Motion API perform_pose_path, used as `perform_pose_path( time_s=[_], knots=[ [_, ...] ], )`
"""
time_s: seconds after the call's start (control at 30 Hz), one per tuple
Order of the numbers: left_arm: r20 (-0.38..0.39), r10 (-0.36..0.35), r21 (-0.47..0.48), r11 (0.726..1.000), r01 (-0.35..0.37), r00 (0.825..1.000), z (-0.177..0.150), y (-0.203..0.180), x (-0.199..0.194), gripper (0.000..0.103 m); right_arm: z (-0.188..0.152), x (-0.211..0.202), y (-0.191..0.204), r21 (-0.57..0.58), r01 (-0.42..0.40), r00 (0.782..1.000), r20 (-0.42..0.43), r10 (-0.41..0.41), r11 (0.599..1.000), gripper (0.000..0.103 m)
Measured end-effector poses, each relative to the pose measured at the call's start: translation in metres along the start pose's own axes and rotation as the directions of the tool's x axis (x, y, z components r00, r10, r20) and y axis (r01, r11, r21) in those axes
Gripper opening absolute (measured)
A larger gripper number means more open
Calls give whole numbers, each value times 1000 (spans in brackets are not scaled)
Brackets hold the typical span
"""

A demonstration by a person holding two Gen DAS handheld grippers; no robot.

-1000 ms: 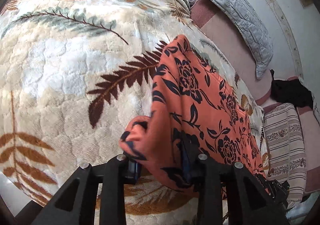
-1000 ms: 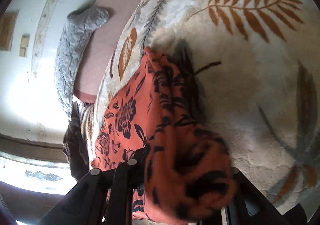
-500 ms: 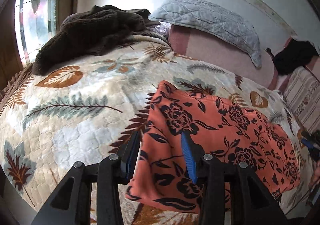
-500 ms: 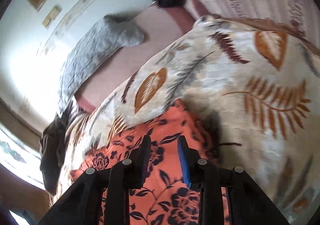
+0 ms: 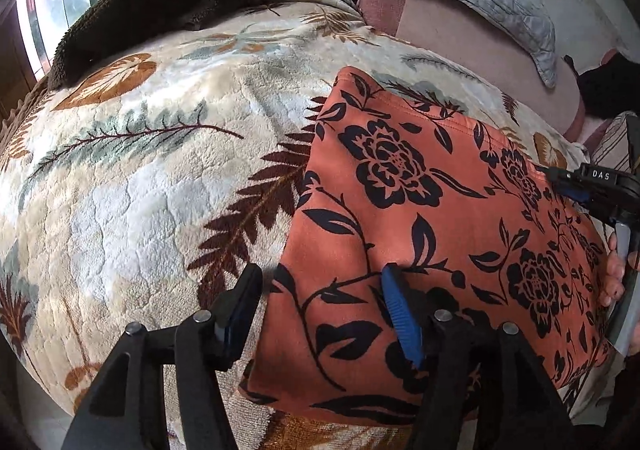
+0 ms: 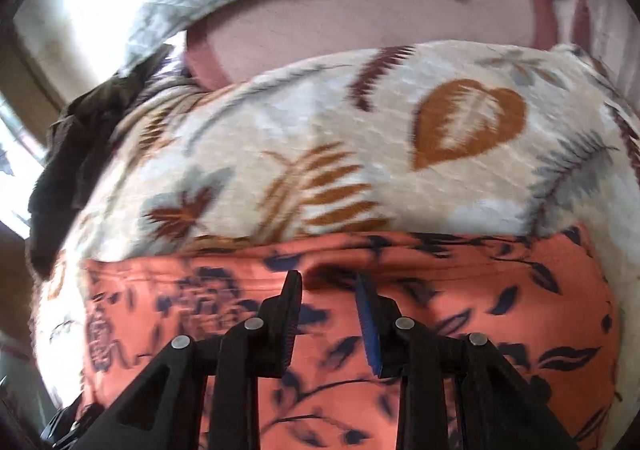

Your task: Fold small clothes

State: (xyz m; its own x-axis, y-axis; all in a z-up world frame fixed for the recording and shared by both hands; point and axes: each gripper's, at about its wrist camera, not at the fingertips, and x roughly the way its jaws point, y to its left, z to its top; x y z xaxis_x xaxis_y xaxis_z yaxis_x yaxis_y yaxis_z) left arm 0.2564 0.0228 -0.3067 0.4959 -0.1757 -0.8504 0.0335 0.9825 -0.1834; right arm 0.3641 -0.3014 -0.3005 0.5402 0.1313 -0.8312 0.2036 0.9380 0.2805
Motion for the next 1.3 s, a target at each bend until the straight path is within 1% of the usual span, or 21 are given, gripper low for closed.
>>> perform_pose_path(
  time_s=[0.1,0.17,0.2,0.27,0.33,0.4,0.43,0.5,0.57,0.67,0.77,0.83,0.87,0.97,1.03,1.1,1.13,1.2,1.23,1.27,1.3],
  knots=[
    [3,-1,5,1000,1,1000,-1,1,-1,64,7,17,64,-119,-116,993,-50,111,986,30],
    [8,5,10,1000,-5,1000,-1,-1,-2,64,12,43,98,-135,-177,980,-113,162,975,30],
    [14,11,20,1000,-11,1000,-2,-2,-3,64,13,59,111,-139,-168,980,-132,150,976,30],
    [24,24,41,999,-25,999,-2,-4,-4,64,15,84,124,-140,-116,985,-147,95,983,31],
    [27,26,44,999,-27,999,-2,-5,-5,64,24,87,126,-110,-116,988,-111,104,987,31],
    [25,27,41,999,-28,999,-2,-5,-5,64,31,81,120,-47,-136,984,-121,129,990,31],
    [26,30,42,999,-31,999,-2,-5,-5,64,32,72,118,-37,-152,983,-109,147,988,31],
    [29,37,45,998,-38,999,-1,-7,-5,64,27,46,115,-66,-174,983,-71,169,983,31],
    [33,41,48,998,-43,999,-1,-8,-5,64,18,25,110,-85,-180,982,-71,174,980,31],
    [41,53,53,997,-55,998,-2,-9,-6,64,-1,1,96,-96,-157,985,-85,149,983,31],
    [52,71,64,995,-74,996,-3,-12,-6,64,-24,-11,75,-103,-86,993,-92,77,991,31],
    [59,90,80,992,-94,994,-3,-15,-5,65,-43,-11,58,-94,-53,989,-143,39,994,31],
    [61,102,94,990,-107,993,-4,-18,-4,65,-52,-10,51,-90,-46,986,-164,31,995,31],
    [79,136,127,981,-145,988,-4,-24,-8,66,-71,-33,35,-92,-79,989,-130,67,993,29],
    [104,109,144,982,-123,989,-5,-29,-16,66,-77,-52,23,-59,-103,988,-121,95,993,29],
    [147,58,172,982,-83,987,-8,-38,-27,67,-83,-72,11,-28,-125,990,-68,123,992,29],
    [162,47,194,978,-78,986,-11,-45,-30,70,-86,-78,4,-7,-120,991,-56,119,993,29],
    [163,53,245,965,-92,985,-16,-59,-27,73,-96,-74,-12,31,-88,991,-100,90,996,29],
    [145,67,272,957,-105,987,-19,-66,-21,73,-100,-69,-20,54,-77,988,-127,84,996,29],
    [109,81,303,946,-111,991,-23,-73,-13,73,-104,-69,-26,73,-99,986,-125,108,992,29],
    [93,111,331,934,-136,989,-27,-79,-6,74,-106,-74,-29,83,-115,985,-117,125,990,29]
  ],
)
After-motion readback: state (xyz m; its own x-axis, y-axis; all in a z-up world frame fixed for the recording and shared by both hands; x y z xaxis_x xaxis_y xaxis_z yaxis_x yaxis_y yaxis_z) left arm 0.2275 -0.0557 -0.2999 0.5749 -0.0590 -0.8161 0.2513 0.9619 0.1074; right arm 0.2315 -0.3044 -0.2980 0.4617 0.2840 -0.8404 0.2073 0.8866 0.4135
